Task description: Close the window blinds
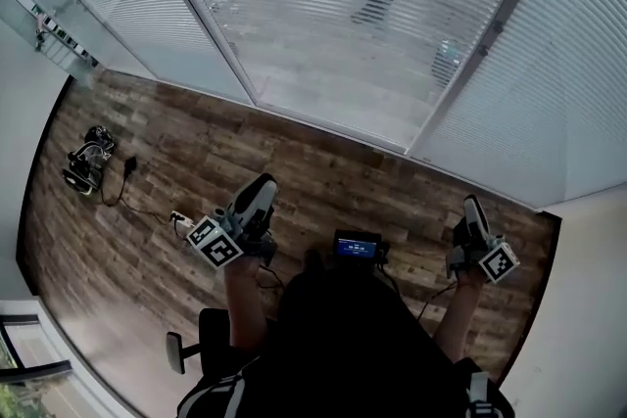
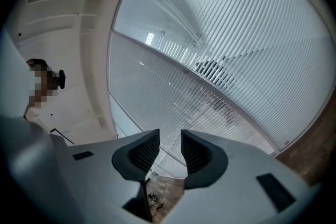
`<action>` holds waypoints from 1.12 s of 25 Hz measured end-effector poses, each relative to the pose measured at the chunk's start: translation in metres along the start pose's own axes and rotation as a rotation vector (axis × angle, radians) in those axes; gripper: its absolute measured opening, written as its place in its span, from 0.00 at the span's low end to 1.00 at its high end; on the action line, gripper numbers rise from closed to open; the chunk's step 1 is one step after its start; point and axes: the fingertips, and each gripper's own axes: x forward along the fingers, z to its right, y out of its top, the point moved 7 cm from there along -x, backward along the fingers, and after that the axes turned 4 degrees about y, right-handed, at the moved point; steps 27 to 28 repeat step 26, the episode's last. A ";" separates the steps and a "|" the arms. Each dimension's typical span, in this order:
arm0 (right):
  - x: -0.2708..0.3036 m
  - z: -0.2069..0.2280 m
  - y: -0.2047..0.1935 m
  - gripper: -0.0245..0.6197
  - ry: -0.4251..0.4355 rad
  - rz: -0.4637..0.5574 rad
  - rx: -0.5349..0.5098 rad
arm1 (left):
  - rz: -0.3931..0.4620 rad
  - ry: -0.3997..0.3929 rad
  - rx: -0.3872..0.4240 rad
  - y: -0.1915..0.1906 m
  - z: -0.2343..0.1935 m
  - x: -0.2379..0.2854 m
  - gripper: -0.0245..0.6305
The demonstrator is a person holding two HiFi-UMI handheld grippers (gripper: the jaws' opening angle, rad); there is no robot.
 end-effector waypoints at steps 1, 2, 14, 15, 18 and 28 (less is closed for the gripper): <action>0.003 -0.003 0.000 0.25 -0.004 -0.003 -0.011 | -0.001 -0.005 -0.007 0.000 -0.004 0.001 0.17; 0.007 -0.006 -0.001 0.24 -0.005 -0.005 -0.019 | -0.002 -0.008 -0.013 0.000 -0.008 0.001 0.17; 0.004 -0.033 -0.022 0.23 -0.043 -0.058 -0.054 | -0.034 -0.051 -0.063 -0.007 -0.021 -0.006 0.17; 0.005 -0.034 -0.023 0.23 -0.045 -0.061 -0.052 | -0.035 -0.051 -0.068 -0.008 -0.022 -0.005 0.17; 0.008 -0.033 -0.026 0.23 -0.063 -0.046 -0.003 | -0.038 -0.052 -0.080 -0.011 -0.025 -0.003 0.17; 0.007 -0.026 -0.032 0.23 -0.066 -0.078 -0.021 | -0.037 -0.072 -0.077 -0.006 -0.026 -0.001 0.17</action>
